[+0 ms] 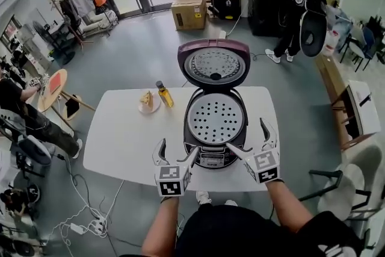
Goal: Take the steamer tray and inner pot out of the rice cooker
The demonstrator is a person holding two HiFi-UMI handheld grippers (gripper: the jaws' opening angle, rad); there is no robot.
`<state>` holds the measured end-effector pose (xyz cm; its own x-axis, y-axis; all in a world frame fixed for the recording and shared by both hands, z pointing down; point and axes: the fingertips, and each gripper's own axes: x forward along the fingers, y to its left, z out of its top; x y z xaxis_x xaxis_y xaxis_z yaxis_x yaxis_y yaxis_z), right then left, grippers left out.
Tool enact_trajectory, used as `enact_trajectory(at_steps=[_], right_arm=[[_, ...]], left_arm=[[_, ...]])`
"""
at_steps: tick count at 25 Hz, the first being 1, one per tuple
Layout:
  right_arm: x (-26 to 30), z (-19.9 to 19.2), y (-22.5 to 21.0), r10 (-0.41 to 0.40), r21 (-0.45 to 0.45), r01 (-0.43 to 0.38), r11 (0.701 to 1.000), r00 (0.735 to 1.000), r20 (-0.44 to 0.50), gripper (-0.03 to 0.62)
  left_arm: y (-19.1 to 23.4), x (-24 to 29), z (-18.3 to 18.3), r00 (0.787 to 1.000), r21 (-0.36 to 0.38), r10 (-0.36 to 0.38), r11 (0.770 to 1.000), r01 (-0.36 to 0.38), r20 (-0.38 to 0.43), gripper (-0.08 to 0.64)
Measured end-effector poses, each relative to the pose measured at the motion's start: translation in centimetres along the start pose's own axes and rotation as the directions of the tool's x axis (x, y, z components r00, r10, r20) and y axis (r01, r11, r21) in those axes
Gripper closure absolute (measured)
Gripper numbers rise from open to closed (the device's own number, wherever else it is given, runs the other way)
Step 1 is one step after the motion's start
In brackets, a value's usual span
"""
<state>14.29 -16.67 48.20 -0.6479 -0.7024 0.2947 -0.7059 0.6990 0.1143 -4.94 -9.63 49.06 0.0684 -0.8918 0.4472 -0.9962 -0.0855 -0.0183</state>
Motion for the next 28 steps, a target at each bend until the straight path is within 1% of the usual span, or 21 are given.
enact_trajectory(at_steps=[4, 8, 11, 14, 15, 17, 20, 22, 25, 28], right_arm=[[1.9, -0.1, -0.3, -0.071, -0.005, 0.071, 0.997, 0.996, -0.06, 0.006], [3.3, -0.5, -1.3, -0.134, -0.047, 0.129, 0.991, 0.982, -0.134, 0.006], [4.7, -1.6, -2.1, -0.154, -0.064, 0.144, 0.988, 0.966, -0.21, 0.008], [6.5, -2.9, -2.7, -0.139, -0.07, 0.124, 0.99, 0.949, -0.285, 0.017], [7.0, -3.4, -3.0, -0.131, -0.067, 0.116, 0.991, 0.943, -0.306, 0.032], [8.1, -4.2, -3.6, -0.119, -0.064, 0.103, 0.993, 0.933, -0.339, 0.093], [9.7, -5.3, -4.4, -0.088, -0.061, 0.07, 0.996, 0.918, -0.388, 0.153], [10.6, -6.1, -4.7, -0.061, -0.054, 0.043, 0.998, 0.908, -0.415, 0.194], [11.7, -7.1, -4.8, -0.029, -0.049, 0.008, 0.999, 0.897, -0.441, 0.223], [12.5, -7.9, -4.9, -0.005, -0.045, -0.017, 0.999, 0.89, -0.455, 0.255]], left_arm=[[1.1, 2.5, 0.8, 0.997, 0.031, -0.074, 0.997, 0.074, -0.019, 0.078], [1.9, 5.7, 0.3, 0.986, 0.043, -0.141, 0.989, 0.145, -0.085, 0.081], [2.3, 8.2, 0.2, 0.975, 0.041, -0.183, 0.981, 0.189, -0.127, 0.087], [2.5, 10.9, -0.1, 0.96, 0.03, -0.207, 0.976, 0.217, -0.19, 0.093], [2.4, 11.7, -0.3, 0.953, 0.031, -0.21, 0.975, 0.221, -0.218, 0.102], [2.3, 13.2, -0.7, 0.943, 0.046, -0.2, 0.974, 0.22, -0.266, 0.13], [2.1, 14.8, -1.1, 0.931, 0.062, -0.192, 0.973, 0.221, -0.31, 0.156], [2.0, 15.4, -1.3, 0.927, 0.075, -0.189, 0.972, 0.224, -0.324, 0.168], [1.9, 16.1, -1.3, 0.927, 0.124, -0.176, 0.966, 0.228, -0.332, 0.174], [2.2, 16.6, -1.1, 0.93, 0.168, -0.149, 0.962, 0.214, -0.335, 0.206]])
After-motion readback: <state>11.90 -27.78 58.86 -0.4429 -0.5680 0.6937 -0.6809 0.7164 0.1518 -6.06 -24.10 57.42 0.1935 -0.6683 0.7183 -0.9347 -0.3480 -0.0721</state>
